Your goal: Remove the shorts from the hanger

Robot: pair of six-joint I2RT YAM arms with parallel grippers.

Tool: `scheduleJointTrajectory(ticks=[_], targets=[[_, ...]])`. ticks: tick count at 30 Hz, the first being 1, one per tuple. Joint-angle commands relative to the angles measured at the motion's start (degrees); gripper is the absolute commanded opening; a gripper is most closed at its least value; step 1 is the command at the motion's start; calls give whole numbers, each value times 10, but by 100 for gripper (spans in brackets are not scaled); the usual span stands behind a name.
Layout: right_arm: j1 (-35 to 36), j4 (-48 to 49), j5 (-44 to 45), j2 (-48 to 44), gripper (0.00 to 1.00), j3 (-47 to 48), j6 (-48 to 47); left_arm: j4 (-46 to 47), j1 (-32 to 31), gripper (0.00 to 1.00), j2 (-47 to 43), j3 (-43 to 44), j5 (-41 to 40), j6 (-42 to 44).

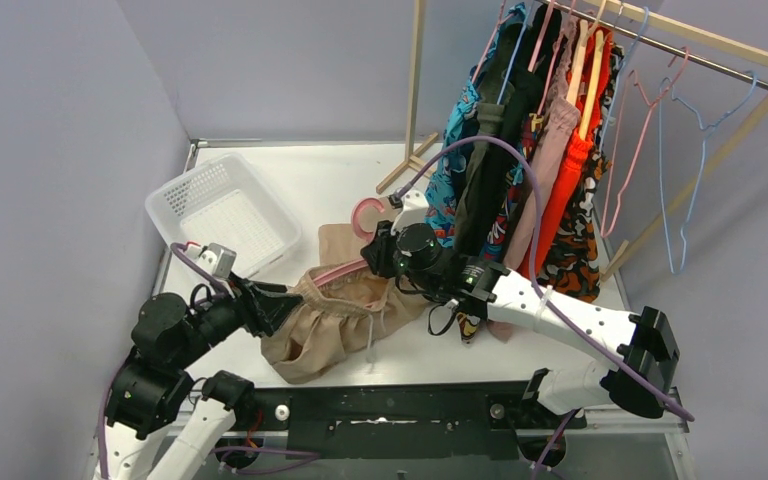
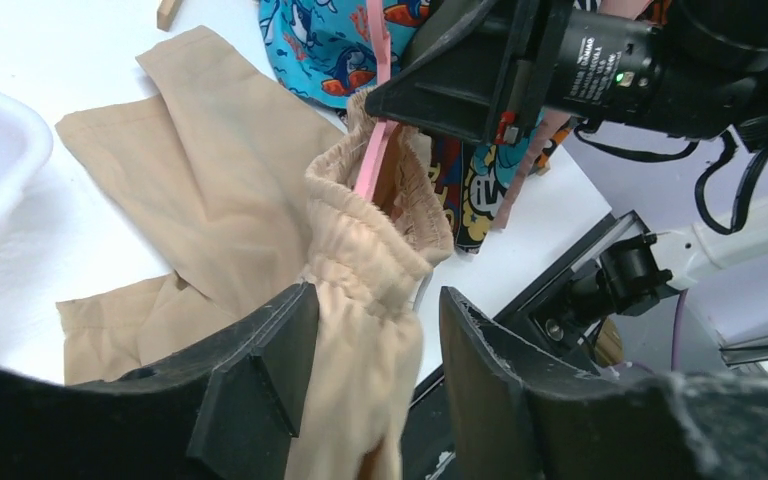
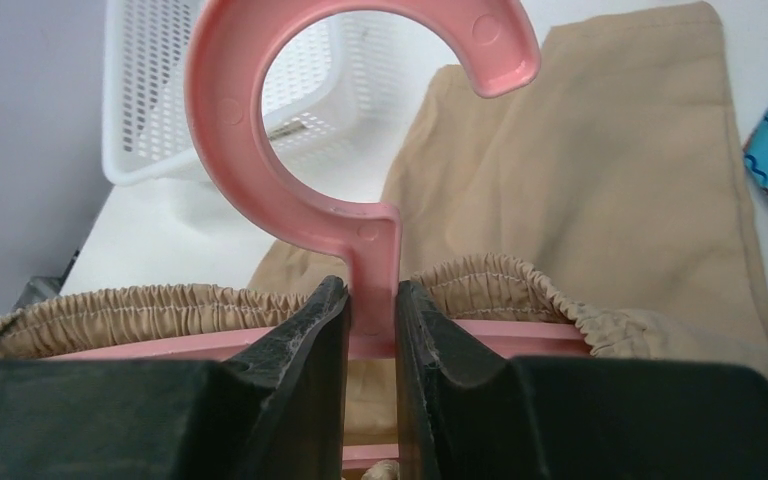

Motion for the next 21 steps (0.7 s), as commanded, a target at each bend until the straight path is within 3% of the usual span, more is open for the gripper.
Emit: scheduleJointTrajectory(ticks=[1,7,14,18,21], targets=[[3,-23,57,-25,0,28,15,-32,0,50,18,56,-18,13],[15,-64,80,7,0,56,14,-87,0,60,58,116,-32,28],[19,-71,120,31,0,84,4,-164,0,57,92,163,-66,55],[20,-77,123,57,0,123,-21,-142,0,54,119,149,-10,58],[20,-71,132,65,0,125,-35,-124,0,56,145,127,-27,43]])
